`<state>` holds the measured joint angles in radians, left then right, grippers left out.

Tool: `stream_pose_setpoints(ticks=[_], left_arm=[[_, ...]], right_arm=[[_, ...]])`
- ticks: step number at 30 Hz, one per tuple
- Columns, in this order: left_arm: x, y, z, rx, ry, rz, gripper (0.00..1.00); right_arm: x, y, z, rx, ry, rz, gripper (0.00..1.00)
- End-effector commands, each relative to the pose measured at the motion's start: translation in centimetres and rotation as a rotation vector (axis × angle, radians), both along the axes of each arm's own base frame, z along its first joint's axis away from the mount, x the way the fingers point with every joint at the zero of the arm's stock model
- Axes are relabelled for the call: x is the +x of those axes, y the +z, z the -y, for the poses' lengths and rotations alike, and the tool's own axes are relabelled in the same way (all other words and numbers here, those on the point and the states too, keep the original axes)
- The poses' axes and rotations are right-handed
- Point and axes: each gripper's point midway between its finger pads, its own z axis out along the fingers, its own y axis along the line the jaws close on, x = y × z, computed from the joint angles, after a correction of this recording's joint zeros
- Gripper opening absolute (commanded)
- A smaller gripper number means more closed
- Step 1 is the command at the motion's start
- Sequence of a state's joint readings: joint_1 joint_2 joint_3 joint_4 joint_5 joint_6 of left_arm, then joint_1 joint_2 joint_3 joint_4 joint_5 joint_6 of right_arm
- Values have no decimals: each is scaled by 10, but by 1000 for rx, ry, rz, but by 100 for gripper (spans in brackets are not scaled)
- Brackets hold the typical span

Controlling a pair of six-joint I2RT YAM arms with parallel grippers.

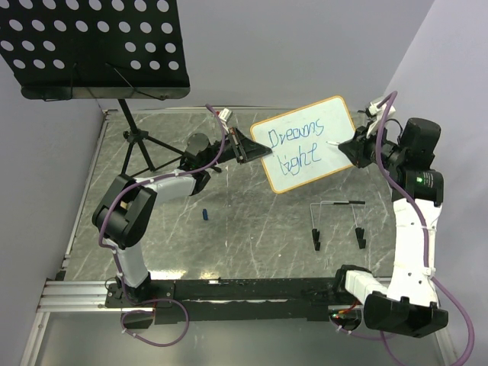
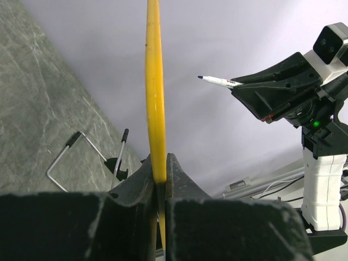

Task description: Write a sentence on the whiteboard

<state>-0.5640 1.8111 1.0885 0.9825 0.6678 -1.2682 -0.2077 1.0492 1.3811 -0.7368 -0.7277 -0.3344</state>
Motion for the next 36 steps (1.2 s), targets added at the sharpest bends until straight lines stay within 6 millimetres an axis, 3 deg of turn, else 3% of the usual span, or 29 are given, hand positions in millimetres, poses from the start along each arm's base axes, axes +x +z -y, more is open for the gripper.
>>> stream_pose_setpoints(ticks=[1, 36], left_arm=[[-18, 63, -11, -126, -8, 191, 1], [-21, 65, -12, -128, -12, 201, 1]], right_arm=[[-8, 11, -4, -5, 24, 47, 0], [-11, -1, -5, -5, 41, 27, 0]])
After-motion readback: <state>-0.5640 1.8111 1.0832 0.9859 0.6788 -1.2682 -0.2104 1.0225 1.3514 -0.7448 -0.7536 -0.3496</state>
